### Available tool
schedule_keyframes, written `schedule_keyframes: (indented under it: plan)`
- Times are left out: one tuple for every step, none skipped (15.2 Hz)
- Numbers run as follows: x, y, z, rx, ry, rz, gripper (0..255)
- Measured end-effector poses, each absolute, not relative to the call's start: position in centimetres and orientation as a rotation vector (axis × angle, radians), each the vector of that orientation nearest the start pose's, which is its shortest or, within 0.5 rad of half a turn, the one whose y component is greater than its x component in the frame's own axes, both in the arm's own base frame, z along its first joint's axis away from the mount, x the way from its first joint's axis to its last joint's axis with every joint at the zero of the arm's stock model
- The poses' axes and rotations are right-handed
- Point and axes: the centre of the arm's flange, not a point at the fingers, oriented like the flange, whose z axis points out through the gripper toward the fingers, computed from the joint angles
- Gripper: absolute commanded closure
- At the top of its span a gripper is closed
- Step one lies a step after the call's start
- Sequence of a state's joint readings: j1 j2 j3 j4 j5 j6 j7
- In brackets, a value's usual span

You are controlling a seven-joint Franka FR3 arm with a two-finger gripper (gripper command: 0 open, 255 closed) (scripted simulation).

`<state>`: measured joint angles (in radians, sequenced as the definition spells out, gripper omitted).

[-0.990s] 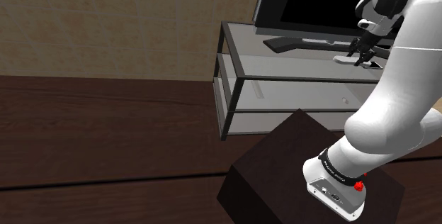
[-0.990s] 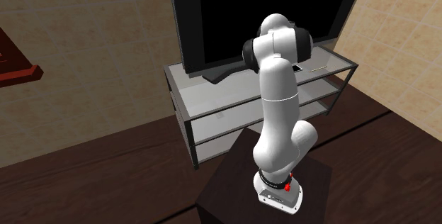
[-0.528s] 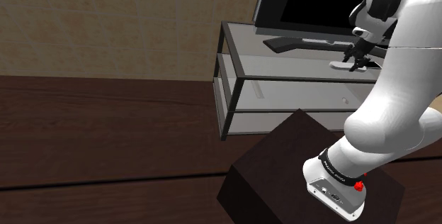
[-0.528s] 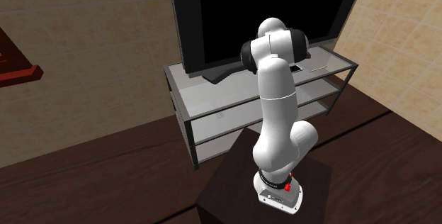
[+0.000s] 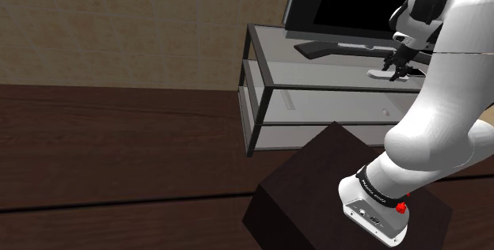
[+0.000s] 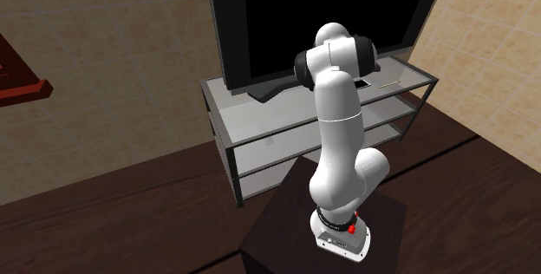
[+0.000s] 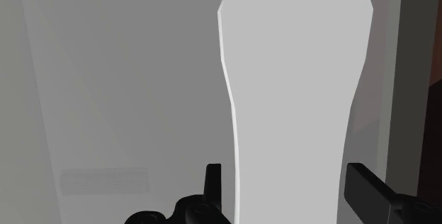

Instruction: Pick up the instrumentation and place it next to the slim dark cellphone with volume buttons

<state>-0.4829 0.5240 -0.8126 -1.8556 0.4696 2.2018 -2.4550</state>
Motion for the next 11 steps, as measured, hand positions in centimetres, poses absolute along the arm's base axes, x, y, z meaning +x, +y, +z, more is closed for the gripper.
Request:
schedule_keyframes:
  plan:
    - [22.4,-59.3,31.3,-2.814,-1.445,0.001,0]
    - [22.4,-59.3,31.4,-2.814,-1.446,0.001,0]
    - [22.4,-59.3,31.4,-2.814,-1.446,0.001,0]
    - [22.4,-59.3,31.4,-2.814,-1.446,0.001,0]
    - [22.4,-59.3,31.4,-2.814,-1.446,0.001,0]
    - [22.4,-59.3,31.4,-2.814,-1.446,0.001,0]
    - [22.4,-59.3,31.9,-2.814,-1.446,0.001,0]
    - [22.4,-59.3,33.0,-2.815,-1.446,0.001,0]
    - [22.4,-59.2,34.2,-2.815,-1.446,0.001,0]
    - [22.1,-59.3,35.3,-2.815,-1.447,0.000,0]
    - [22.2,-59.3,35.9,-2.816,-1.446,0.000,0]
